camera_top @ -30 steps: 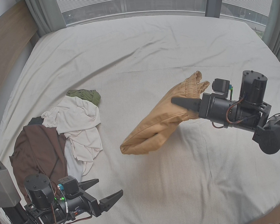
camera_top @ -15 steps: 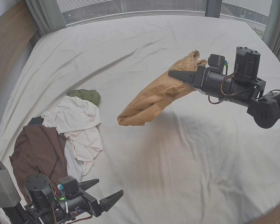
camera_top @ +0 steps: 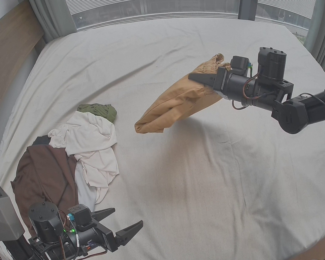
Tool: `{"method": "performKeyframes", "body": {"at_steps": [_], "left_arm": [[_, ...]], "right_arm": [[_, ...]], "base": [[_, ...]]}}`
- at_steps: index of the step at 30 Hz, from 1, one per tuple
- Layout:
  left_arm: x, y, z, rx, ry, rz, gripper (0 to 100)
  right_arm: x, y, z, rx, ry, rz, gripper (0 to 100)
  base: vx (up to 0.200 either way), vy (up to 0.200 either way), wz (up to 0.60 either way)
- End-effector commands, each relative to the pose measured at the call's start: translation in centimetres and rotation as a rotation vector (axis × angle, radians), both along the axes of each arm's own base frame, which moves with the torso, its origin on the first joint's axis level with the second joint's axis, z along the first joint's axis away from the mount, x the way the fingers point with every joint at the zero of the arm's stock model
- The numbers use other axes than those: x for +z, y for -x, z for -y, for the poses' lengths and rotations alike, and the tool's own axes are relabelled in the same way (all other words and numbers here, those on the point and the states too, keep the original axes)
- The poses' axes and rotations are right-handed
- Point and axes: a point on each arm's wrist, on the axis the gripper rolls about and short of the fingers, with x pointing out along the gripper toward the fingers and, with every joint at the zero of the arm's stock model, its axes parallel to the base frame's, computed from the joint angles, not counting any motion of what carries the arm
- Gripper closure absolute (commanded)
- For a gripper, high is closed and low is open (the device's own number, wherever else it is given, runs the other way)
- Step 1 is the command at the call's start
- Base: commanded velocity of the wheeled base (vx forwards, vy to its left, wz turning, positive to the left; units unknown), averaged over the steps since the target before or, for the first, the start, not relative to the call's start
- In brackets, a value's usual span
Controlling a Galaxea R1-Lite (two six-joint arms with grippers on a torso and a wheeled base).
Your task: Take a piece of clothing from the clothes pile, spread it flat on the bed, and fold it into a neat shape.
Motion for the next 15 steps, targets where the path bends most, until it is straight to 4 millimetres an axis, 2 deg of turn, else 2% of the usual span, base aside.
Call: {"method": "performKeyframes", "body": {"at_steps": [1, 5, 8, 11, 12, 13, 15], "left_arm": [[-0.3, 0.3, -0.2, 0.0, -0.009, -0.02, 0], [-0.3, 0.3, -0.2, 0.003, -0.004, -0.024, 0], [-0.3, 0.4, -0.1, 0.0, -0.001, -0.029, 0], [-0.3, 0.4, 0.0, -0.006, -0.001, -0.029, 0], [-0.3, 0.4, 0.0, -0.006, -0.001, -0.029, 0], [-0.3, 0.4, 0.0, -0.005, -0.002, -0.03, 0], [-0.3, 0.4, 0.0, -0.006, 0.0, -0.032, 0]], "right_arm": [[-0.3, -2.2, -0.5, -0.005, 0.001, -0.002, 100], [-0.1, -3.3, -1.0, -0.005, -0.007, 0.018, 100], [-1.1, -4.1, -1.3, -0.005, -0.001, 0.006, 100], [-3.1, -5.3, -1.7, -0.006, 0.012, -0.023, 100], [-3.1, -5.3, -1.7, -0.006, 0.012, -0.023, 100], [-5.3, -6.4, -1.7, -0.014, 0.032, -0.056, 100], [-6.9, -6.8, -1.7, -0.017, 0.045, -0.084, 100]], "base": [[0.0, 0.0, 0.0], [0.0, 0.0, 0.0], [0.0, 0.0, 0.0], [0.0, 0.0, 0.0], [0.0, 0.0, 0.0], [0.0, 0.0, 0.0], [0.0, 0.0, 0.0]]}}
